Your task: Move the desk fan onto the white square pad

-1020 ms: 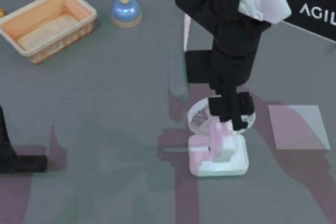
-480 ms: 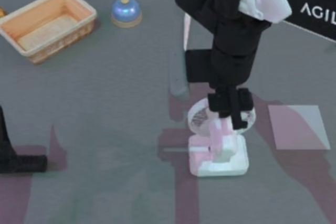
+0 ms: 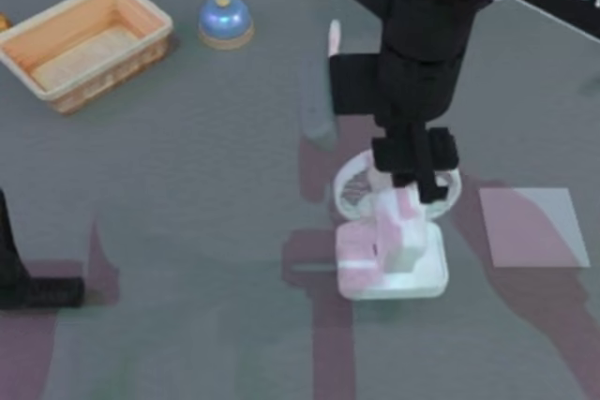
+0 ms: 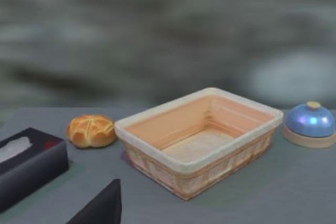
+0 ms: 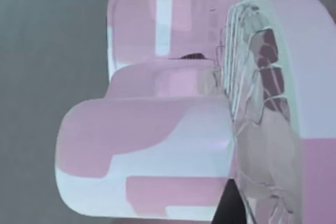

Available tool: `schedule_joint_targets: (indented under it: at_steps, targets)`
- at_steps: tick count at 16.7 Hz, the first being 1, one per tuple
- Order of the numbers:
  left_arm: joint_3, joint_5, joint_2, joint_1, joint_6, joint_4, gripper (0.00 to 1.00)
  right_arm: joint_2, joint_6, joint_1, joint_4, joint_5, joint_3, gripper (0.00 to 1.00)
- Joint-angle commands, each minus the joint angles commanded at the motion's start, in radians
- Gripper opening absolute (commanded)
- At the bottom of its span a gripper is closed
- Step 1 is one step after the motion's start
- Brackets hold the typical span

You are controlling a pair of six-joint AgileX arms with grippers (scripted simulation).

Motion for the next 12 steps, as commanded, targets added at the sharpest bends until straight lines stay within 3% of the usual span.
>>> schedule_joint_targets:
  at_steps: [8, 12]
  targets:
    - [0.0, 0.0, 0.0, 0.0, 0.0, 0.0, 1.0, 0.002, 0.011, -0.002, -0.061, 0.002, 0.061, 0.0]
    - [0.0, 0.0, 0.0, 0.0, 0.0, 0.0, 1.0, 0.013, 0.153, -0.017, -0.05, 0.022, 0.044, 0.0]
